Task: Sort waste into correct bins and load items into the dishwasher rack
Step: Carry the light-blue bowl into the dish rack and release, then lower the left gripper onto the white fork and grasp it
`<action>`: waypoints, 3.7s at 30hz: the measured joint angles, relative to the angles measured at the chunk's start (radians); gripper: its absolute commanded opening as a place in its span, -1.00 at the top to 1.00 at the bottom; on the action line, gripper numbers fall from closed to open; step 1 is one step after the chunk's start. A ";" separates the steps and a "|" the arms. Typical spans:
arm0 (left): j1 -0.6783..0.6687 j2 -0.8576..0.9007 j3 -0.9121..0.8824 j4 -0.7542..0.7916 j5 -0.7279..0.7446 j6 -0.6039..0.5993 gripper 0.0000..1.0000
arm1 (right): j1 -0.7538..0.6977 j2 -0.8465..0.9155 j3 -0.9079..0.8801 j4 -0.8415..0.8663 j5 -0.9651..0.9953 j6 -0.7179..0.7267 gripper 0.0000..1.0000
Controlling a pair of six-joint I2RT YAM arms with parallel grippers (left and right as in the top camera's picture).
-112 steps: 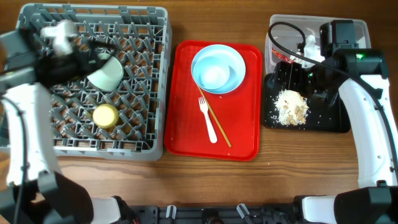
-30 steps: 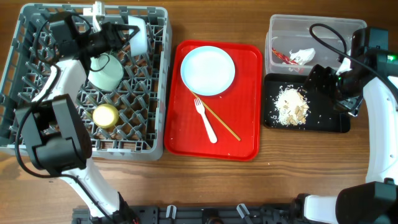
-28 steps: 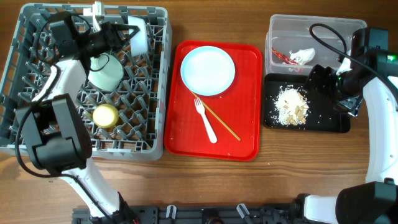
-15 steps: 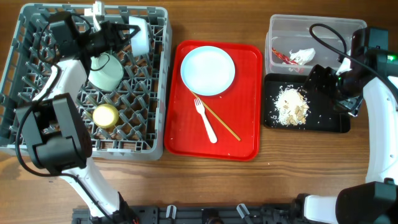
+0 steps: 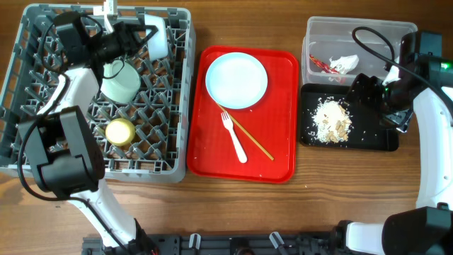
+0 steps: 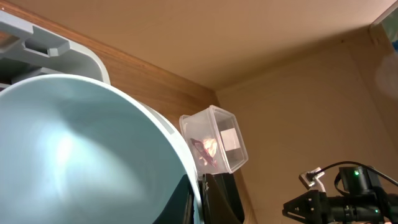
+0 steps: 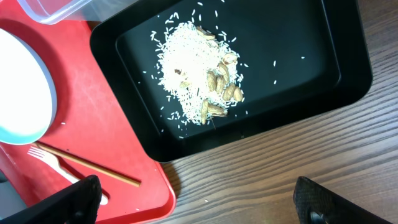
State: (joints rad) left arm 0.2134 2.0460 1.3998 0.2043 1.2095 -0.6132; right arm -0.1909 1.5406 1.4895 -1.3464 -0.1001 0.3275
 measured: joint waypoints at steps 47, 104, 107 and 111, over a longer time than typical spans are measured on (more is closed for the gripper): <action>0.008 -0.403 0.014 -0.798 -0.404 0.154 -1.00 | 0.000 0.000 0.000 0.000 0.000 0.000 -0.99; -0.834 0.008 0.009 -1.136 -1.160 -0.179 0.74 | 0.000 0.000 0.000 -0.030 0.000 -0.019 -0.99; -0.834 0.008 0.009 -1.132 -1.160 -0.179 0.92 | 0.000 0.000 0.000 -0.031 0.000 -0.019 -1.00; -0.834 0.008 0.009 -1.131 -1.160 -0.179 0.92 | 0.000 0.000 0.000 -0.031 0.000 -0.019 -0.99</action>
State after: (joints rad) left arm -0.6201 2.0541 1.4090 -0.9272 0.0494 -0.7921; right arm -0.1909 1.5406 1.4895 -1.3769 -0.1005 0.3084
